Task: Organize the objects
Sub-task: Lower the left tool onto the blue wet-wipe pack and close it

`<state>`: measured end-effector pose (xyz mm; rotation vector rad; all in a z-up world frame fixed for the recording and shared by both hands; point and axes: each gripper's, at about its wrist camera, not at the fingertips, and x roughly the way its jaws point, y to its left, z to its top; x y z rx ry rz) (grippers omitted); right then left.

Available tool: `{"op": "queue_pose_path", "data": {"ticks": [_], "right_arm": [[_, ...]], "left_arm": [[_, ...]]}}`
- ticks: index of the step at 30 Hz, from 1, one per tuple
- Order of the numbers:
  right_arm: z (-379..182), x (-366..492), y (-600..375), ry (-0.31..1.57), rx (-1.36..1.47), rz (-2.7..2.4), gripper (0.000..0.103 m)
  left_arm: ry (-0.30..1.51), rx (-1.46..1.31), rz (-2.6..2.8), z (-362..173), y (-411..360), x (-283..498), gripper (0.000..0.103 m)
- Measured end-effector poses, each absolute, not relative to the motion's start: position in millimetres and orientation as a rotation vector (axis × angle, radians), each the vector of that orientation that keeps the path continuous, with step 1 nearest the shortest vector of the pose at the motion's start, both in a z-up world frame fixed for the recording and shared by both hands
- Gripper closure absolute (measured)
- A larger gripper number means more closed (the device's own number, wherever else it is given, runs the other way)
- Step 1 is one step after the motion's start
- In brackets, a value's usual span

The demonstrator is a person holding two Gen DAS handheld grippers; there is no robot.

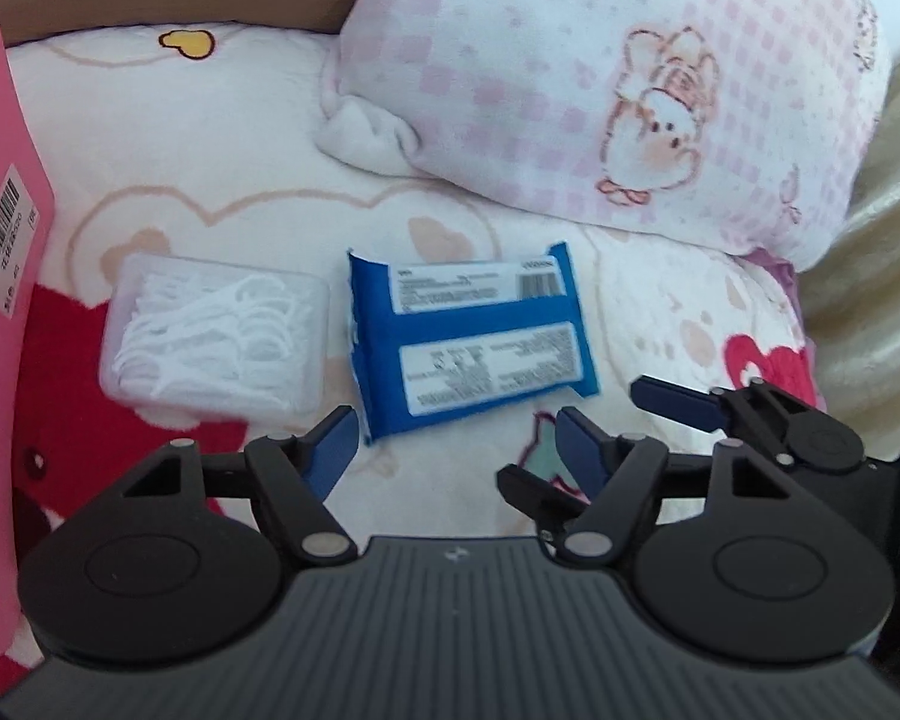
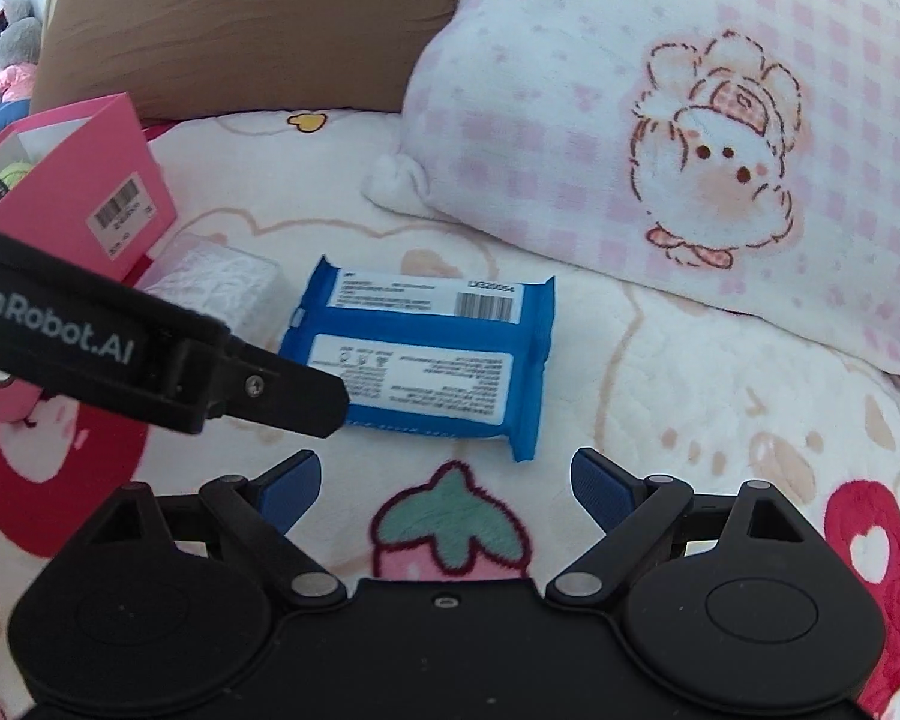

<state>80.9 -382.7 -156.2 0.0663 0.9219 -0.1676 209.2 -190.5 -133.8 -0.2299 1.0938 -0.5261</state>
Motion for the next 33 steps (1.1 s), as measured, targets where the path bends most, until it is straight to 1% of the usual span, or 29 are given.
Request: {"op": "queue_pose_path", "data": {"ticks": [1, 4, 7, 14, 17, 19, 20, 22, 24, 27, 33], "right_arm": [[-157.4, 82.1, -385.1, 0.920, 0.072, -0.164, 0.010], [-160.9, 85.5, -390.5, 0.915, 0.088, -0.153, 0.010], [-163.6, 89.4, -392.1, 0.917, 0.091, -0.140, 0.010], [-170.9, 99.4, -394.2, 0.920, 0.098, -0.121, 0.010], [-176.8, 104.4, -395.1, 0.922, 0.104, -0.131, 0.010], [-178.7, 105.7, -395.1, 0.912, 0.130, -0.142, 0.010], [-178.5, 105.6, -394.6, 0.902, 0.136, -0.144, 0.010], [-177.4, 105.1, -392.5, 0.885, 0.130, -0.146, 0.019], [-175.6, 104.2, -388.2, 0.880, 0.105, -0.146, 0.026], [-172.5, 101.1, -380.2, 0.882, 0.057, -0.159, 0.032], [-169.3, 89.4, -378.3, 0.891, 0.086, -0.172, 0.033]], "left_arm": [[1.093, -0.225, -0.515, -135.3, -191.3, 211.4, 0.032], [1.114, -0.239, -0.501, -142.5, -192.3, 219.2, 0.038], [1.145, -0.270, -0.488, -151.8, -192.7, 225.2, 0.041], [1.150, -0.329, -0.472, -165.4, -195.1, 229.3, 0.041], [1.136, -0.367, -0.470, -168.7, -191.3, 230.3, 0.047], [1.132, -0.369, -0.468, -168.7, -189.7, 230.2, 0.053], [1.130, -0.374, -0.469, -168.7, -188.7, 230.2, 0.054], [1.129, -0.386, -0.478, -169.4, -186.7, 230.1, 0.057], [1.129, -0.407, -0.479, -168.7, -184.5, 229.2, 0.057], [1.122, -0.402, -0.479, -164.3, -186.2, 225.5, 0.058], [1.130, -0.363, -0.495, -154.9, -192.4, 213.2, 0.058]]}}
